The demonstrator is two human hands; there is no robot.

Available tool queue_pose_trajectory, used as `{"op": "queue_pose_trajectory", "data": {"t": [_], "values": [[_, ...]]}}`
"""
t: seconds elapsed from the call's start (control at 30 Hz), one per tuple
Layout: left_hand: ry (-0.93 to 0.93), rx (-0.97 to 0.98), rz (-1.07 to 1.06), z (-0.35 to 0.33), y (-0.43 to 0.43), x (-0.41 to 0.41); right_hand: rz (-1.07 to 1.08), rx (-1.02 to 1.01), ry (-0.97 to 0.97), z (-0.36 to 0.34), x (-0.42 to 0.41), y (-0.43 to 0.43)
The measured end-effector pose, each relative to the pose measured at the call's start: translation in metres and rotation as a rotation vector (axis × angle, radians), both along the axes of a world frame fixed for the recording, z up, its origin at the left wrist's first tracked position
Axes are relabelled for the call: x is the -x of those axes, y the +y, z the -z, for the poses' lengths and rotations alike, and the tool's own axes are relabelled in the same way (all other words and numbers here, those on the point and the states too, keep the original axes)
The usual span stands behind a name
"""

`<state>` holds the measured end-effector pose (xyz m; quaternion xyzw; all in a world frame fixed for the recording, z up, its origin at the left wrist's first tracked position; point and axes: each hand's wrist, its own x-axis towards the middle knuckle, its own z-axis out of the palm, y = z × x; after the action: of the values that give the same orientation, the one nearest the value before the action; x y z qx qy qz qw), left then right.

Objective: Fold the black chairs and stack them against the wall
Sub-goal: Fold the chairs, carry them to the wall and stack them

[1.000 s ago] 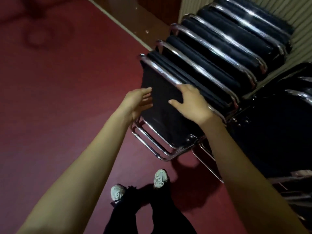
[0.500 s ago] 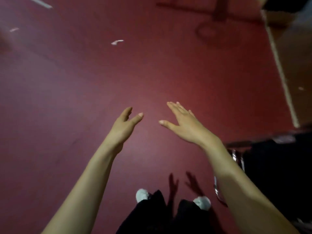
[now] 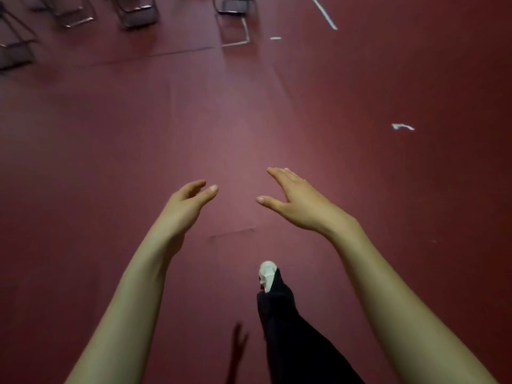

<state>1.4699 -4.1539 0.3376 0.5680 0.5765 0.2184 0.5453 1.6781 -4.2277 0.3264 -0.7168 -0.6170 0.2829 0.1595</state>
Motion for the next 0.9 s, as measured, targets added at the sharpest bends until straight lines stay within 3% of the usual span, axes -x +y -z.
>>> {"op": "queue_pose_trajectory", "data": {"t": [0.43,0.9], "values": [[-0.087,-0.066,-0.171,-0.022,0.410,-0.053,-0.151,-0.062,-0.042,-0.021,-0.046,0.465],[-0.060,-0.037,-0.052,-0.018,0.871,-0.128,-0.007,-0.004,-0.024,-0.016,-0.122,0.891]]}}
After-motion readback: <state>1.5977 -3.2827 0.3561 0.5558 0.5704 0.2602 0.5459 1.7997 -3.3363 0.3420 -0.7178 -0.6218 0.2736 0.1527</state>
